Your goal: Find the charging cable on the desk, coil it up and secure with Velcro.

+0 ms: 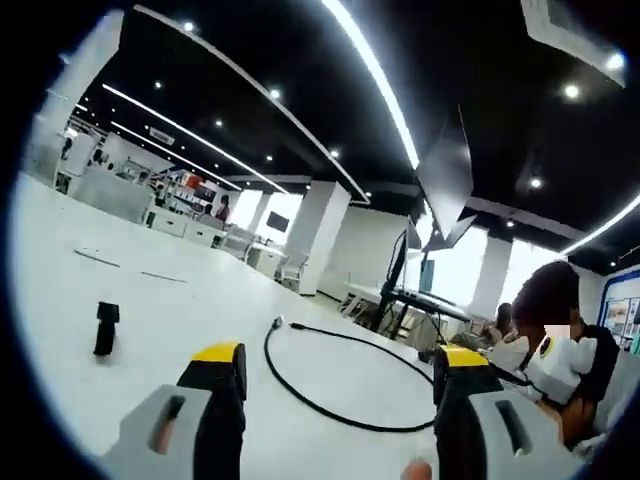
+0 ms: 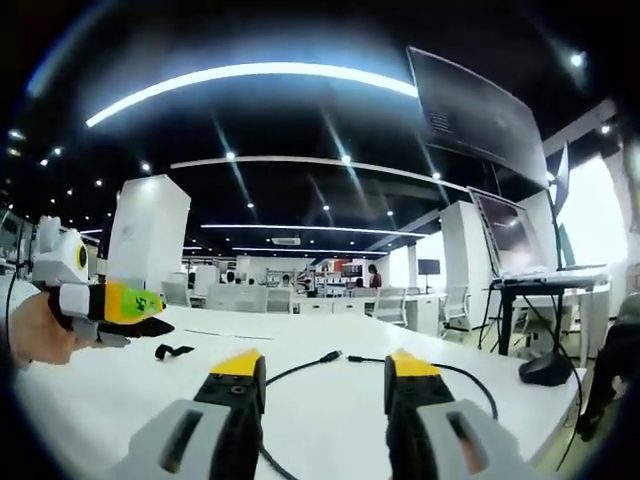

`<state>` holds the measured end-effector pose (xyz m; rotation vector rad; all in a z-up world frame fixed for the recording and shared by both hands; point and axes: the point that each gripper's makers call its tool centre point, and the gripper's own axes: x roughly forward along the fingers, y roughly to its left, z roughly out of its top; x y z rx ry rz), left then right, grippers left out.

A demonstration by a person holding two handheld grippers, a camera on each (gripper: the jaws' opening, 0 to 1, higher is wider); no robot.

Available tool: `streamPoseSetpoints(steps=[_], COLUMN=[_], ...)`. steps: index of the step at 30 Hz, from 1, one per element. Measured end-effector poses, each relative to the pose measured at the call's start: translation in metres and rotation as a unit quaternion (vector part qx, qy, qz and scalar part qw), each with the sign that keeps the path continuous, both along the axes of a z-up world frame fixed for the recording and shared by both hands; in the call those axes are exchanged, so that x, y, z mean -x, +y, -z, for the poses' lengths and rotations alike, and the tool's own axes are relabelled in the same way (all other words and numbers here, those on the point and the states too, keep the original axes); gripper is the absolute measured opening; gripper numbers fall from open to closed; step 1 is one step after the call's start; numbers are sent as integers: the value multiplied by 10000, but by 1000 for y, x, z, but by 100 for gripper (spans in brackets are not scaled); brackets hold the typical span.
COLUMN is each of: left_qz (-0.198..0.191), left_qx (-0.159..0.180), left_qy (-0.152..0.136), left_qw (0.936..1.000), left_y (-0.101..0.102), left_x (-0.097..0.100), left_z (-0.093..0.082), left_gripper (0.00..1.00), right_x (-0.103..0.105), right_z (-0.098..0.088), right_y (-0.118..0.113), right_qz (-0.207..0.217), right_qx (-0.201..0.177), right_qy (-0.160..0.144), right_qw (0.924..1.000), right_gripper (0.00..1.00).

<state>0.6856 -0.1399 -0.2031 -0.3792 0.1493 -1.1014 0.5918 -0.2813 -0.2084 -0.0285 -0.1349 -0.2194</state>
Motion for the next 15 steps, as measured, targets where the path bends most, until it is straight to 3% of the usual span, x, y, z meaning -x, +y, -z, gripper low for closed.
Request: streamPoseSetpoints(steps=[5, 10, 12, 15], left_qz=[124, 134, 160, 48], left_qx=[-8, 91, -95, -416], left_qy=[16, 89, 8, -121], left_qw=[9999, 9998, 9998, 9990], left_y=[-19, -50, -60, -73], left_x=[-23, -52, -59, -76], left_z=[9, 15, 26, 43], left_gripper=[74, 75, 76, 77], right_x=[-2, -18, -20, -20], right_z=[-1, 4, 2, 2], right_y=[-20, -33, -34, -40], right_qz=[87, -119, -211, -133], right_qx=[-115, -93, -208, -89], right_qy=[-48, 170, 102, 168], right_qw=[9999, 9997, 9995, 9997], right_gripper=[48, 48, 50, 50])
